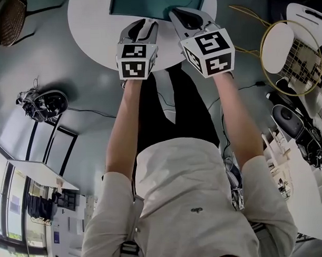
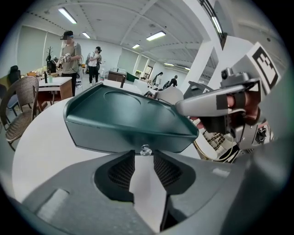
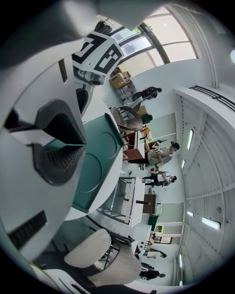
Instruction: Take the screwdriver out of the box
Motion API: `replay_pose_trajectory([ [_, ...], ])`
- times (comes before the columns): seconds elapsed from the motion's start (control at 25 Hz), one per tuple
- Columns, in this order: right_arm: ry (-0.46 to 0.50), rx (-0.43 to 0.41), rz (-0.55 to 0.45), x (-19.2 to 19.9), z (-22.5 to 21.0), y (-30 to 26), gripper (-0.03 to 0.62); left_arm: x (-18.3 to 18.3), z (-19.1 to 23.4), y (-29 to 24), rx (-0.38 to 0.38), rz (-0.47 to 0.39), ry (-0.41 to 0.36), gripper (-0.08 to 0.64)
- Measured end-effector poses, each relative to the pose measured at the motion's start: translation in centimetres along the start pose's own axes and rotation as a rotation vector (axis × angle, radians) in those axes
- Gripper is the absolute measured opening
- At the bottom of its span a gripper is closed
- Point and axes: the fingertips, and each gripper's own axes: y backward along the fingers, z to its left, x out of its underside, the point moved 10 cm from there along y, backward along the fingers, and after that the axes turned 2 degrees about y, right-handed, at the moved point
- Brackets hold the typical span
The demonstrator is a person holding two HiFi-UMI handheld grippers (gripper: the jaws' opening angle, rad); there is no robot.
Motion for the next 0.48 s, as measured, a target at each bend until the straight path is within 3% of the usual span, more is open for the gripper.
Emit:
replay_pose_trajectory([
  [0.24, 0.038, 0.042, 0.112, 1.0, -0.1, -0.9, 0.008, -0.1, 0.0, -0.4, 0.023, 0.016, 0.003, 0.117],
  [0.48, 0.057, 0.047, 0.16, 1.1, 0.1, -1.5, 0.008, -0.1, -0.3, -0.7, 0.029, 0.017, 0.001, 0.084],
])
